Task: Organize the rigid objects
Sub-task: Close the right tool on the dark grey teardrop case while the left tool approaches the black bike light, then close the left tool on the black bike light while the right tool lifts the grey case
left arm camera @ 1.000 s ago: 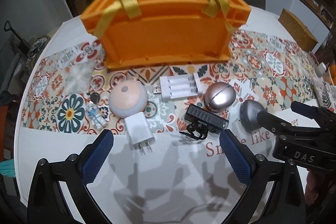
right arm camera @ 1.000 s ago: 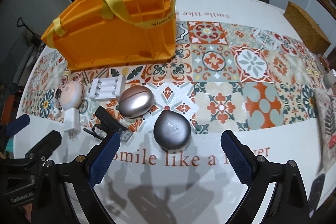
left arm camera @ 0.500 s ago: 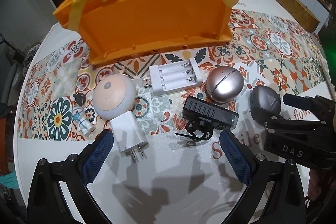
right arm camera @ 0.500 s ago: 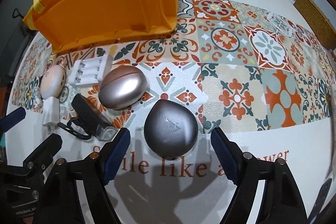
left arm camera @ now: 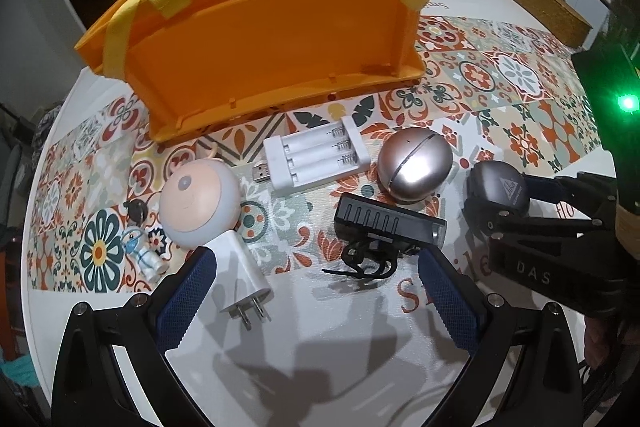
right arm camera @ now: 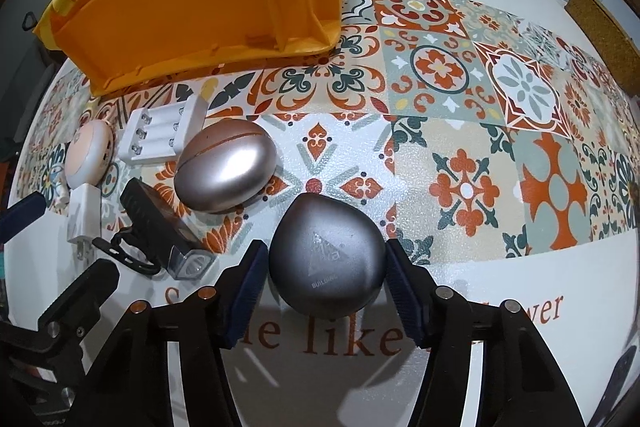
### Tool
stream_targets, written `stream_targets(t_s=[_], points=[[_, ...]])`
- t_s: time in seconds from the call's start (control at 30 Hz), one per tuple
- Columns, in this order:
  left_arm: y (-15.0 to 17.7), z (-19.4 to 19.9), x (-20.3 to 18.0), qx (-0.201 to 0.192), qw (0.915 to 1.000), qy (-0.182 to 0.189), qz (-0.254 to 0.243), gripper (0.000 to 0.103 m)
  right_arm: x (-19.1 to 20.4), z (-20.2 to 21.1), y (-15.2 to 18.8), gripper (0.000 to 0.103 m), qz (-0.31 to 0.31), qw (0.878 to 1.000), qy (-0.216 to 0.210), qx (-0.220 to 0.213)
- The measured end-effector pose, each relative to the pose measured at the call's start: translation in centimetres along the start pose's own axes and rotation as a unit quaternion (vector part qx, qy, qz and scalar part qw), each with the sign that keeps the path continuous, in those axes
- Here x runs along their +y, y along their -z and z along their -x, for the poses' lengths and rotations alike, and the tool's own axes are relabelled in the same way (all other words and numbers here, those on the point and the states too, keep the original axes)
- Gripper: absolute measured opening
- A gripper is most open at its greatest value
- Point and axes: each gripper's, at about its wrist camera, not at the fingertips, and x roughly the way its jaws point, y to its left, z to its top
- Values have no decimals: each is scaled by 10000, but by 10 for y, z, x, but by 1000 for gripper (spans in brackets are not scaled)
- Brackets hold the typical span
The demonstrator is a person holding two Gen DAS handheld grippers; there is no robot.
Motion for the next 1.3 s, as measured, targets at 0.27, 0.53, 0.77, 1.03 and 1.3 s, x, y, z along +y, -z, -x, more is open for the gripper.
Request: stream_targets(t_s=[0.27,0.53,0.77,1.03,1.3], points=[[-1,5,-7,-108,9980,277,-553,103,-6,4,1,56,-256,9995,-164,32],[-12,-2,-22,-105,9930,610,-1002,103,-9,33,15,56,-408,9991,-110,-99],[-19,-20,-30,22,9911,705,-1130,103,-20,38,17,56,-575,9983,20,-41],[-19,-42,-35,217,9890,810,-1214,102,-21,32,19,56,-654,9978,10,98],[-17,-58,-38,375,9888,844,-1172,83,-21,25,20,56,-658,9976,73,222]])
